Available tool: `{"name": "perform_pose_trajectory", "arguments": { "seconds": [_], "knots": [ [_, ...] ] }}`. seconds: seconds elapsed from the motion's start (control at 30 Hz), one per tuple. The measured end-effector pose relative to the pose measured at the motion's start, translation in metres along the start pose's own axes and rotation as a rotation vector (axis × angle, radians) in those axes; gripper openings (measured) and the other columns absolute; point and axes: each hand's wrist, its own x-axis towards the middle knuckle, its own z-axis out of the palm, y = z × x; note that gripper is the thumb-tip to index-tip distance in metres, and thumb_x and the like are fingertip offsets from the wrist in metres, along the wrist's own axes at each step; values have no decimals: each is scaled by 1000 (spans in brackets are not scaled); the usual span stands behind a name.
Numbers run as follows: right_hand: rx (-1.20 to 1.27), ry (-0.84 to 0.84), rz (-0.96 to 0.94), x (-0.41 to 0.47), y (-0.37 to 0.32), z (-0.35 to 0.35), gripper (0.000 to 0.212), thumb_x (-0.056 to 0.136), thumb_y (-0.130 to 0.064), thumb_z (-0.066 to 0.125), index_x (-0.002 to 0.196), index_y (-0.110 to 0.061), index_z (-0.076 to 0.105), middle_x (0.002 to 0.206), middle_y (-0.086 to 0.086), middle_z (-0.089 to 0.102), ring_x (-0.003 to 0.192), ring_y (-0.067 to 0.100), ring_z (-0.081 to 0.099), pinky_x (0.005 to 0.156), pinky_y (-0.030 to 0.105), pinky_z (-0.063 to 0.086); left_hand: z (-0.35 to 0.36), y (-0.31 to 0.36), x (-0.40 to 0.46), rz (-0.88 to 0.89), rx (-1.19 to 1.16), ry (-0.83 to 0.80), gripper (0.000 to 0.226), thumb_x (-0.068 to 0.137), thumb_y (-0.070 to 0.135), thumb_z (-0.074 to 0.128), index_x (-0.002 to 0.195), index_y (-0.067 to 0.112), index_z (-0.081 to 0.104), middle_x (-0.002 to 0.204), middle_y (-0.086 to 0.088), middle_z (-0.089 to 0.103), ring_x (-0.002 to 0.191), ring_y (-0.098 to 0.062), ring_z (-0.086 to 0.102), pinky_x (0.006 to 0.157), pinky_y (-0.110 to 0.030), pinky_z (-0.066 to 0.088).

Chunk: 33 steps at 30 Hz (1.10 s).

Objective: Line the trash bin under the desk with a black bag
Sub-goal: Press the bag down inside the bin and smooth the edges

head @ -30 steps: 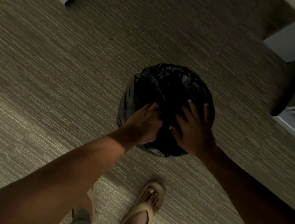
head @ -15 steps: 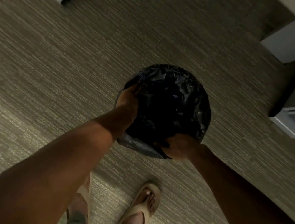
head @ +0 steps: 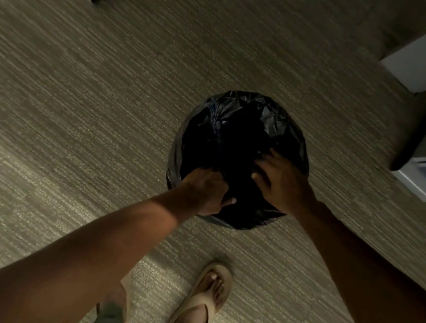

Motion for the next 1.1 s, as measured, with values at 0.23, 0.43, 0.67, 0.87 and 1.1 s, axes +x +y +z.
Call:
{"name": "perform_pose_trajectory", "arguments": {
  "seconds": [0.23, 0.43, 0.67, 0.87, 1.1],
  "knots": [
    [245, 336, 434, 4, 9, -13, 69, 105, -47, 49, 160, -9, 31, 158, 28, 37, 142, 45, 41, 107, 52, 45, 6, 15, -20, 3, -195, 285, 47, 102, 51, 42, 123, 18, 67, 124, -9, 70, 121, -32, 60, 106, -40, 43],
    [576, 81, 677, 18, 30, -12, 74, 105, -57, 38, 163, -13, 21, 155, 28, 45, 137, 47, 50, 109, 47, 43, 29, 35, -29, 37, -261, 99, 53, 104, 54, 40, 139, 18, 57, 135, -11, 67, 126, -35, 61, 102, -41, 46],
    [485, 453, 665, 0, 15, -7, 72, 103, -53, 48, 158, -10, 33, 149, 29, 47, 129, 45, 55, 97, 43, 48, 26, 35, -28, 95, -402, 87, 49, 104, 53, 45, 135, 18, 58, 128, -15, 70, 117, -39, 66, 92, -44, 56],
    [454, 244, 506, -38, 2, 22, 94, 99, -27, 66, 166, -14, 1, 156, 30, 34, 127, 49, 55, 86, 47, 56, 19, 20, -20, 66, -528, -13, 61, 104, 57, 43, 145, 14, 57, 150, -13, 55, 139, -32, 51, 114, -38, 43],
    [32, 413, 212, -31, -15, 15, 81, 97, -45, 57, 162, -6, 27, 166, 25, 29, 156, 42, 21, 121, 57, 28, 3, 14, -1, 11, -284, 282, 44, 105, 45, 43, 109, 10, 69, 115, -14, 70, 116, -34, 58, 94, -42, 50]
  ]
}}
